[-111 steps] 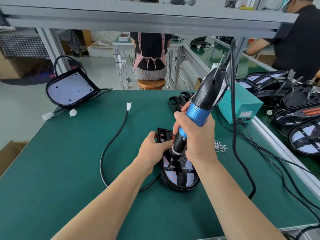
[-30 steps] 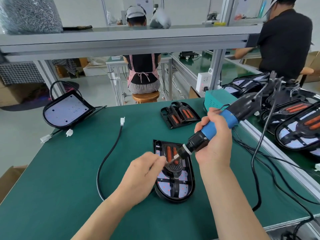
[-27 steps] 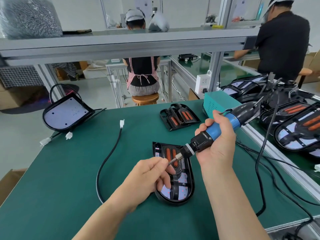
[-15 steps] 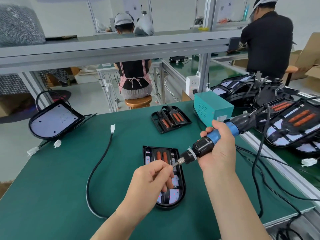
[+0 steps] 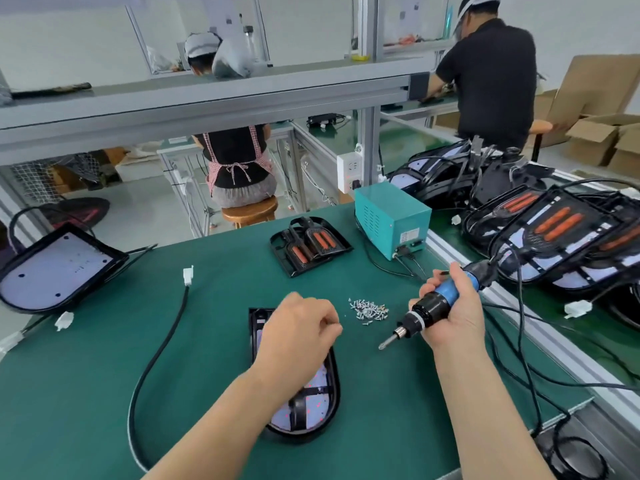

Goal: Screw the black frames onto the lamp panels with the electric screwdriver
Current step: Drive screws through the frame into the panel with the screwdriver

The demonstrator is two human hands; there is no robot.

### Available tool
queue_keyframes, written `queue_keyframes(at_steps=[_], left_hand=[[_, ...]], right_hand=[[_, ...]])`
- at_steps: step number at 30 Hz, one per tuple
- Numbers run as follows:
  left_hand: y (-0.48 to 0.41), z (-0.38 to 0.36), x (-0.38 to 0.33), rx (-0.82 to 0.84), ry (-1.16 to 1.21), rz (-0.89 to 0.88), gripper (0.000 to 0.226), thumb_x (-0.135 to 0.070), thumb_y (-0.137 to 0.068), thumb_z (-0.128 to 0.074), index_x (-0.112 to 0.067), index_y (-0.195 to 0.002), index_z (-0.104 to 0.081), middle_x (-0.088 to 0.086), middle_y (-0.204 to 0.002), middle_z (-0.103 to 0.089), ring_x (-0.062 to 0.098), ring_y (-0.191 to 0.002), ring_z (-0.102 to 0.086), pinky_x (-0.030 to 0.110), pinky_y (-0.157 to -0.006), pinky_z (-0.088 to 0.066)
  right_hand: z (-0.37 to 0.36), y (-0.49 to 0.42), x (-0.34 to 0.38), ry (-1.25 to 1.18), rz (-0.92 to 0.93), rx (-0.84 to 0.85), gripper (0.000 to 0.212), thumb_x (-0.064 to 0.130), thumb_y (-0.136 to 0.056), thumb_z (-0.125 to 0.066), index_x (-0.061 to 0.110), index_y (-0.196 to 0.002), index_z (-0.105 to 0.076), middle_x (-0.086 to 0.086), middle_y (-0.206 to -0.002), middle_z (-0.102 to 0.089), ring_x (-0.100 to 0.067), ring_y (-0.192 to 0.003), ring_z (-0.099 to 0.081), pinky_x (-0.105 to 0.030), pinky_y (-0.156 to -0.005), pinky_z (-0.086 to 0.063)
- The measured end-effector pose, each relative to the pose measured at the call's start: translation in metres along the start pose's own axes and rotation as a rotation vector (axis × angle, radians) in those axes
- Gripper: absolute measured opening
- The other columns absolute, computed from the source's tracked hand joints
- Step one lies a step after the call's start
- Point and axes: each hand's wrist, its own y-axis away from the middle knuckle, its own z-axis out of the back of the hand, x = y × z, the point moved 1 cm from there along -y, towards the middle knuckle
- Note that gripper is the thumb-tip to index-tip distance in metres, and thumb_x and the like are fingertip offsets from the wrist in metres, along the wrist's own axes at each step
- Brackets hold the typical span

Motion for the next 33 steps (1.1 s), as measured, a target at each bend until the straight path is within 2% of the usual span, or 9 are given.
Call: queue_keyframes(at_steps=[3, 6, 9, 14, 19, 22, 26, 30, 33], left_hand=[[-0.035, -0.018, 0.000, 0.061, -0.303, -0.075, 0.018, -0.033, -0.096, -0.055, -0.032, -0.101, -0.073, -0.011, -0.095, -0.070, 0.017, -0.105, -0.048, 0.032, -0.089, -0.038], [-0.059, -0.040, -0.007, 0.196, -0.457, -0.144, 0.019, -0.034, -0.098, -0.054, -0.034, -0.105, -0.072, -0.011, -0.101, -0.070, 0.019, -0.108, -0.048, 0.032, -0.087, -0.033], [-0.068, -0.057, -0.010, 0.280, -0.487, -0.170, 0.017, -0.034, -0.097, -0.056, -0.034, -0.104, -0.071, -0.012, -0.102, -0.070, 0.019, -0.107, -0.048, 0.033, -0.087, -0.033], [-0.073, -0.069, -0.009, 0.290, -0.483, -0.188, 0.014, -0.034, -0.094, -0.058, -0.033, -0.100, -0.071, -0.012, -0.101, -0.071, 0.019, -0.104, -0.049, 0.033, -0.087, -0.034], [-0.073, -0.068, -0.015, 0.310, -0.502, -0.234, 0.018, -0.022, -0.096, -0.051, -0.026, -0.099, -0.068, -0.006, -0.100, -0.070, 0.023, -0.101, -0.051, 0.035, -0.087, -0.039], [-0.060, -0.060, -0.015, 0.300, -0.197, -0.143, 0.011, -0.013, -0.094, -0.048, -0.017, -0.096, -0.059, 0.002, -0.094, -0.066, 0.026, -0.092, -0.057, 0.037, -0.083, -0.046], [-0.033, -0.038, -0.010, 0.273, 0.326, 0.001, 0.024, -0.006, -0.086, -0.063, -0.028, -0.082, -0.056, -0.006, -0.073, -0.065, 0.006, -0.066, -0.053, 0.022, -0.067, -0.047], [-0.009, -0.025, -0.004, 0.243, 0.672, 0.121, 0.025, 0.000, -0.082, -0.072, -0.022, -0.091, -0.066, 0.001, -0.079, -0.073, 0.006, -0.067, -0.056, 0.015, -0.071, -0.047], [0.005, -0.020, 0.001, 0.247, 0.813, 0.172, 0.023, -0.002, -0.080, -0.076, -0.021, -0.092, -0.069, 0.002, -0.080, -0.074, 0.009, -0.071, -0.060, 0.018, -0.074, -0.049]], right_hand=[[0.012, -0.013, 0.005, -0.063, 0.011, 0.016, 0.032, 0.045, -0.091, -0.070, 0.017, -0.096, -0.058, 0.007, -0.074, -0.057, -0.008, -0.053, -0.055, -0.024, -0.058, -0.039], [0.016, -0.019, 0.005, -0.093, 0.030, 0.058, 0.033, 0.049, -0.091, -0.068, 0.018, -0.094, -0.058, 0.006, -0.074, -0.057, -0.009, -0.055, -0.055, -0.025, -0.060, -0.038], [0.018, -0.020, 0.004, -0.091, 0.044, 0.089, 0.031, 0.047, -0.092, -0.068, 0.017, -0.091, -0.059, 0.005, -0.073, -0.057, -0.010, -0.056, -0.054, -0.025, -0.059, -0.038], [0.019, -0.020, 0.004, -0.110, 0.052, 0.093, 0.028, 0.044, -0.094, -0.066, 0.017, -0.090, -0.059, 0.005, -0.071, -0.056, -0.009, -0.053, -0.052, -0.023, -0.055, -0.039], [0.019, -0.020, 0.003, -0.100, 0.067, 0.085, 0.026, 0.042, -0.095, -0.065, 0.017, -0.096, -0.060, 0.005, -0.069, -0.056, -0.009, -0.053, -0.052, -0.023, -0.054, -0.040], [0.017, -0.020, 0.005, -0.092, 0.084, 0.080, 0.024, 0.041, -0.096, -0.065, 0.018, -0.102, -0.060, 0.005, -0.070, -0.055, -0.009, -0.053, -0.052, -0.021, -0.050, -0.041], [0.015, -0.013, 0.004, -0.091, 0.086, 0.038, 0.021, 0.039, -0.095, -0.065, 0.018, -0.095, -0.060, 0.006, -0.068, -0.056, -0.008, -0.053, -0.052, -0.020, -0.053, -0.039], [0.001, 0.001, -0.002, -0.118, 0.143, -0.027, 0.018, 0.033, -0.092, -0.070, 0.018, -0.088, -0.060, 0.005, -0.069, -0.054, -0.010, -0.058, -0.051, -0.023, -0.062, -0.041], [-0.012, 0.013, -0.003, -0.106, 0.169, -0.019, 0.018, 0.033, -0.089, -0.073, 0.021, -0.084, -0.060, 0.007, -0.064, -0.056, -0.010, -0.051, -0.054, -0.020, -0.052, -0.042]])
